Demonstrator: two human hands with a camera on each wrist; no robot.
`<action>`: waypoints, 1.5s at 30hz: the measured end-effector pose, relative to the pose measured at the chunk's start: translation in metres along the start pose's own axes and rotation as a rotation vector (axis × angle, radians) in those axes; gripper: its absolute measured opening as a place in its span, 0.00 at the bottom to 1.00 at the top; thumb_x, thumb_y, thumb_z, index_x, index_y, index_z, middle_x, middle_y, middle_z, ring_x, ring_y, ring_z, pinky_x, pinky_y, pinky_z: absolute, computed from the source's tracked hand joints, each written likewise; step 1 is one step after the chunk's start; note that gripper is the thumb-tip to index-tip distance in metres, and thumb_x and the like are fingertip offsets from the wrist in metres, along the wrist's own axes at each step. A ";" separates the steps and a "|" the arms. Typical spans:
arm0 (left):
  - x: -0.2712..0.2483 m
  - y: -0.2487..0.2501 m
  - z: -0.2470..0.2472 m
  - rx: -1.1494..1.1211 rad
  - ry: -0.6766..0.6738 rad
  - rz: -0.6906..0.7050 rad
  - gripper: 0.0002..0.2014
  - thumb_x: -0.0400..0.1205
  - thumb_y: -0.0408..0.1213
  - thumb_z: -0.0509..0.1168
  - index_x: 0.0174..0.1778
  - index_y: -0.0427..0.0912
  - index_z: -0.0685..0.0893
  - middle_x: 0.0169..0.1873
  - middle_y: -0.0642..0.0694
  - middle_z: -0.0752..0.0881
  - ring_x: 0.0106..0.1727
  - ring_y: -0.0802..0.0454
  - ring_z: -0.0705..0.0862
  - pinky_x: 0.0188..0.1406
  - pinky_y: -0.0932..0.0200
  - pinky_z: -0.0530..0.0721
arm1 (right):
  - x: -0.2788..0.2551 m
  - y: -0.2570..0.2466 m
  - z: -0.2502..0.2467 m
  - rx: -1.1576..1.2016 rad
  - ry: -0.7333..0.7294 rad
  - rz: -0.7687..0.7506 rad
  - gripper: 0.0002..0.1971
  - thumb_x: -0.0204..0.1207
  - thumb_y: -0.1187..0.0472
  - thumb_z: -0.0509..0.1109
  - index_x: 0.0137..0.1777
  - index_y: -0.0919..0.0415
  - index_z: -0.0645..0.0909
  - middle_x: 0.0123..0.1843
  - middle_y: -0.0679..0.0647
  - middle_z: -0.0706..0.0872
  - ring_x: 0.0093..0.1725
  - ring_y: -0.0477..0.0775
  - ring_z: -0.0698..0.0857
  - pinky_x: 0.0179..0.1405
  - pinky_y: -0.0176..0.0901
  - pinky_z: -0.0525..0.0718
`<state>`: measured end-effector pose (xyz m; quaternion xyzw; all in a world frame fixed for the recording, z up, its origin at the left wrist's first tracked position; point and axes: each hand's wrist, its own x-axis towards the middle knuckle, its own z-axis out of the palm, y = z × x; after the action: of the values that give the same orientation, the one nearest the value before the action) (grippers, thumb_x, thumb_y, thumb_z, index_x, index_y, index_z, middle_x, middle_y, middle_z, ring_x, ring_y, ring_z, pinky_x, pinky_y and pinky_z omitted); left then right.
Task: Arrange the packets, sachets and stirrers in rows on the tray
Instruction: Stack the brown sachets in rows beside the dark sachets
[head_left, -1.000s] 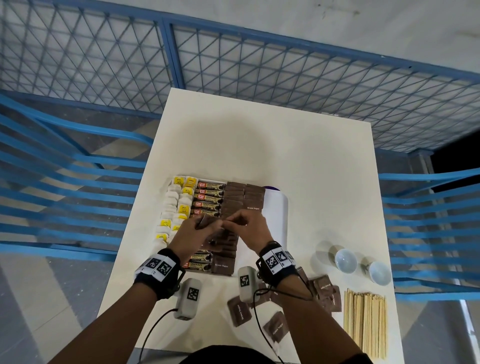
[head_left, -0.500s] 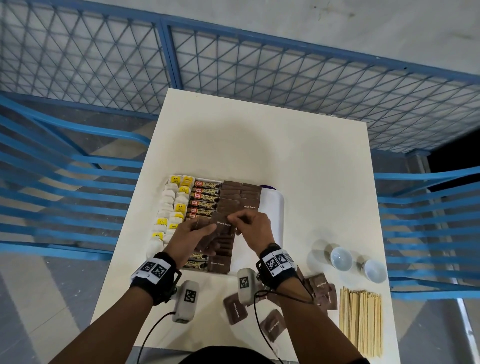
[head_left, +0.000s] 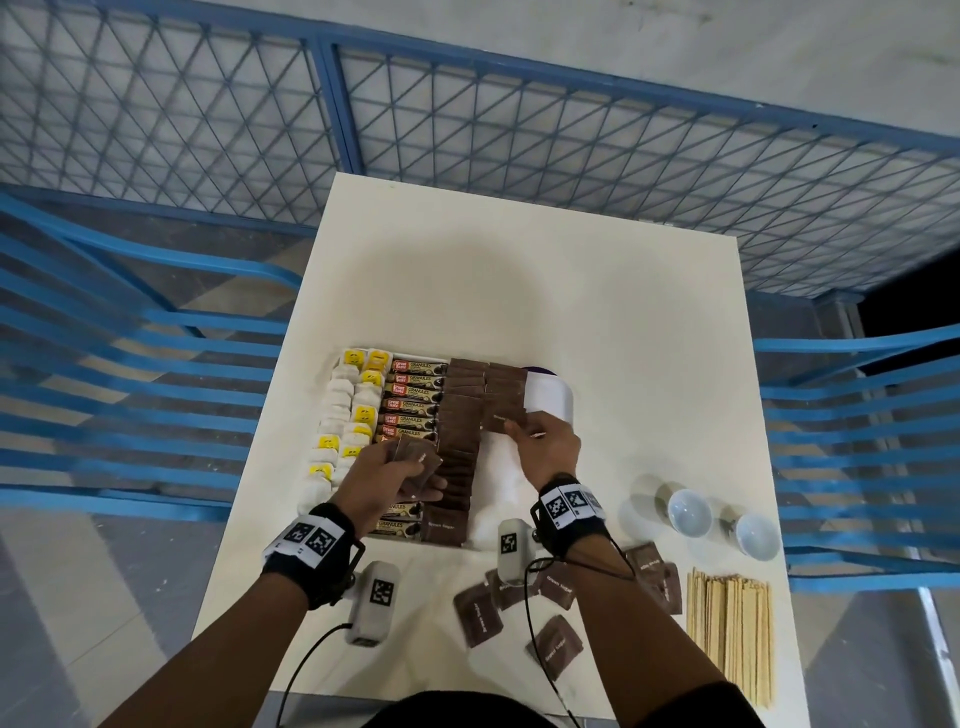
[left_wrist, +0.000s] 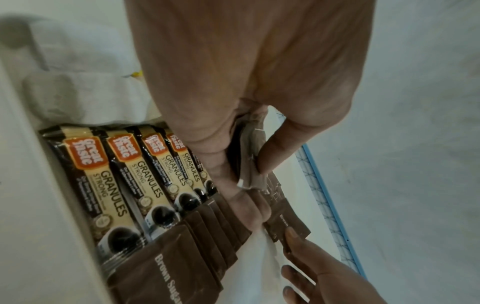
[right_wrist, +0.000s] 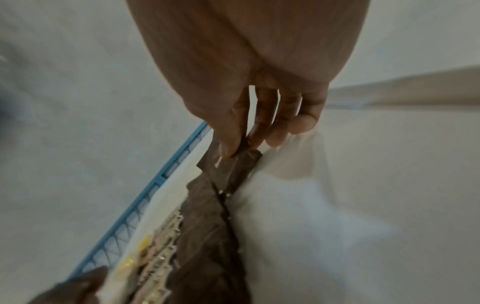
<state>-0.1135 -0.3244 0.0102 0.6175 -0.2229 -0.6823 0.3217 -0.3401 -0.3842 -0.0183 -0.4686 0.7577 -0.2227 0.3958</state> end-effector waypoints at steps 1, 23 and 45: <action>0.000 0.000 -0.001 0.003 -0.001 0.000 0.10 0.87 0.21 0.60 0.60 0.27 0.85 0.48 0.28 0.90 0.50 0.30 0.91 0.56 0.34 0.90 | 0.003 0.000 0.000 -0.017 -0.001 0.008 0.07 0.75 0.55 0.79 0.45 0.57 0.88 0.37 0.46 0.85 0.40 0.49 0.83 0.34 0.28 0.72; 0.003 0.012 -0.010 0.012 -0.029 0.021 0.11 0.86 0.27 0.66 0.64 0.34 0.84 0.56 0.36 0.92 0.53 0.31 0.92 0.52 0.37 0.92 | 0.011 0.000 0.009 -0.010 0.013 0.081 0.17 0.69 0.48 0.83 0.51 0.52 0.82 0.41 0.50 0.89 0.36 0.35 0.79 0.32 0.17 0.73; -0.008 0.018 0.002 0.098 0.009 0.061 0.12 0.79 0.33 0.77 0.58 0.40 0.88 0.48 0.40 0.93 0.45 0.38 0.94 0.35 0.47 0.92 | -0.028 -0.033 0.031 0.137 -0.397 -0.280 0.06 0.73 0.56 0.81 0.47 0.54 0.90 0.44 0.44 0.92 0.44 0.36 0.87 0.44 0.28 0.82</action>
<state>-0.1117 -0.3316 0.0286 0.6286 -0.2733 -0.6576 0.3127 -0.2906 -0.3732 -0.0018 -0.5757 0.5760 -0.2301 0.5329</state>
